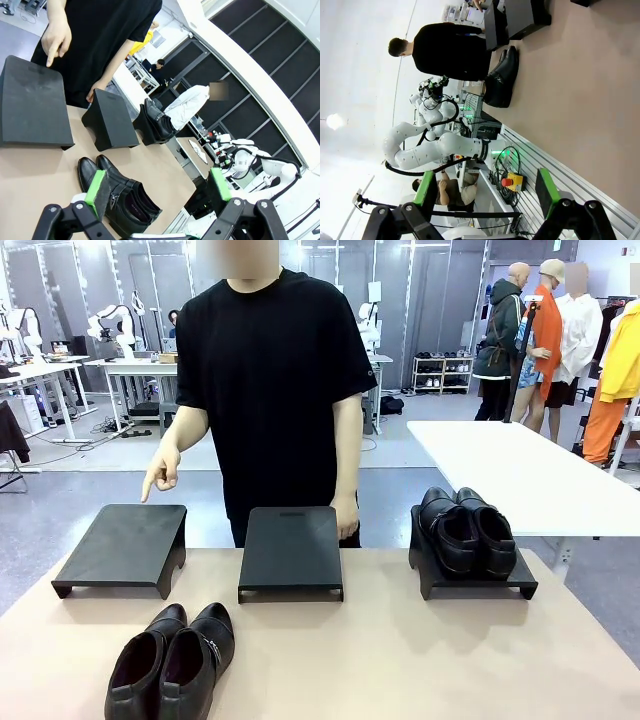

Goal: Place the shoes on the stand as instructed by the person.
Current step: Pick up another pair of Shoes and place it on the Shoes Stand indicated by the person.

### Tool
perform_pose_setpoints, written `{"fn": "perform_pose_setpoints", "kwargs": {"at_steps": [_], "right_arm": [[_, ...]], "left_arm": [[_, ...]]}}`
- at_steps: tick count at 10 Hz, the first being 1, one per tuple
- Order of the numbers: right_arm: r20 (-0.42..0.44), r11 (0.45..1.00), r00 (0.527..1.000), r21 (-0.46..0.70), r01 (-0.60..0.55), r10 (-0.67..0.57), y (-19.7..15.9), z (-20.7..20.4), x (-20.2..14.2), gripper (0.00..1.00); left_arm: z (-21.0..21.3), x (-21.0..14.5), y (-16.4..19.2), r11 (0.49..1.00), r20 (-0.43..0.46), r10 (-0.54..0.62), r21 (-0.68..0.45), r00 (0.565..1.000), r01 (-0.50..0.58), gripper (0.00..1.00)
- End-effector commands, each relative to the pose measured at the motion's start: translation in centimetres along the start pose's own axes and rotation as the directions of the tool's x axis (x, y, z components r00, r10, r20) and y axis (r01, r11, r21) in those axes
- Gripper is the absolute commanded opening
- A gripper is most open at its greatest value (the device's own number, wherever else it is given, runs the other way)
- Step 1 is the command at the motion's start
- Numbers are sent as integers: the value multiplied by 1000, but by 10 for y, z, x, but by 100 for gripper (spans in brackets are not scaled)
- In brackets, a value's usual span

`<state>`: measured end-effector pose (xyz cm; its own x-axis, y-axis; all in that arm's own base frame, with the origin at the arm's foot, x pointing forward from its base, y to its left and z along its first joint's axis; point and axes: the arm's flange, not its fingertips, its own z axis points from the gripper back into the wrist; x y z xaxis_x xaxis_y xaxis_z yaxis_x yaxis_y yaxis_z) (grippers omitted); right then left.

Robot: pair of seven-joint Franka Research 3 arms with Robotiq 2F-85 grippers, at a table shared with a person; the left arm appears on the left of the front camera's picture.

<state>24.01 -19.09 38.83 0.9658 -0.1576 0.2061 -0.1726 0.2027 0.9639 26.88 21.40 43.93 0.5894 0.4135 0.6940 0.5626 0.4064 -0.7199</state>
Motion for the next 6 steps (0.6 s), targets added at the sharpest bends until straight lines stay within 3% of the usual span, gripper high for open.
{"fn": "perform_pose_setpoints", "kwargs": {"at_steps": [1, 4, 6], "right_arm": [[2, 1000, 1000, 5, -5, 5, 4, 2, -1, 100], [2, 1000, 1000, 5, -5, 5, 4, 2, -1, 100], [2, 1000, 1000, 5, -5, 5, 4, 2, -1, 100]], "left_arm": [[-26, -3, -21, 998, -145, 7, 70, 989, 3, 100], [-85, -23, -57, 965, -359, 16, 249, 933, 80, 100], [-121, -45, -75, 951, -490, 39, 285, 871, 118, 100]]}}
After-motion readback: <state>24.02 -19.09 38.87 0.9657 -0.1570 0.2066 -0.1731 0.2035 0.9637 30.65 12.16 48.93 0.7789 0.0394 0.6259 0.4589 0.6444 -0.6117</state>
